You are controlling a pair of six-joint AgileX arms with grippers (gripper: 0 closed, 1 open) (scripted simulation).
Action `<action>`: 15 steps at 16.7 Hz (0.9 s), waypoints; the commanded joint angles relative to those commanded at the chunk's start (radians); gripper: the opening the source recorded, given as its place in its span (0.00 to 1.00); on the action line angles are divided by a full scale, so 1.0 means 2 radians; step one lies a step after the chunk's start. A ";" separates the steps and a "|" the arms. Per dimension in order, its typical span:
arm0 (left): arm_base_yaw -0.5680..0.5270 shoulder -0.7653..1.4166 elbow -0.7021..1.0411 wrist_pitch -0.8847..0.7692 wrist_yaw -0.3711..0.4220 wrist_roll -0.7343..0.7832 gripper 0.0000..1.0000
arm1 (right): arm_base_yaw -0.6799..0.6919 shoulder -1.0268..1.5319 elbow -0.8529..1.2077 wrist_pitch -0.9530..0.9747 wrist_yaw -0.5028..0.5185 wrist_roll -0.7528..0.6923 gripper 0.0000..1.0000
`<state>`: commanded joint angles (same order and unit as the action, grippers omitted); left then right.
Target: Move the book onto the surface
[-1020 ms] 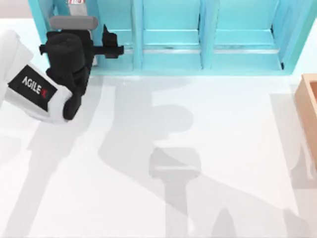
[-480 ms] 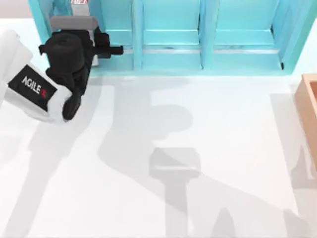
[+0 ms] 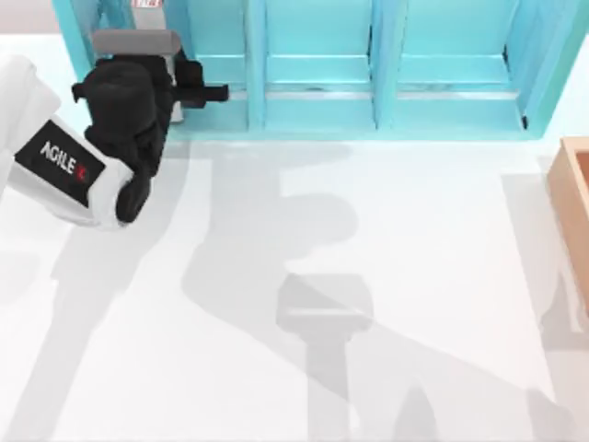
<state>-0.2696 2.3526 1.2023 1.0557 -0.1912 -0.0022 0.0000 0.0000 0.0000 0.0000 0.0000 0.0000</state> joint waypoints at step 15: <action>-0.071 -0.456 -0.182 -0.259 -0.079 -0.005 0.00 | 0.000 0.000 0.000 0.000 0.000 0.000 1.00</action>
<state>-0.4117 1.4413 0.8389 0.5378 -0.3485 -0.0125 0.0000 0.0000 0.0000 0.0000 0.0000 0.0000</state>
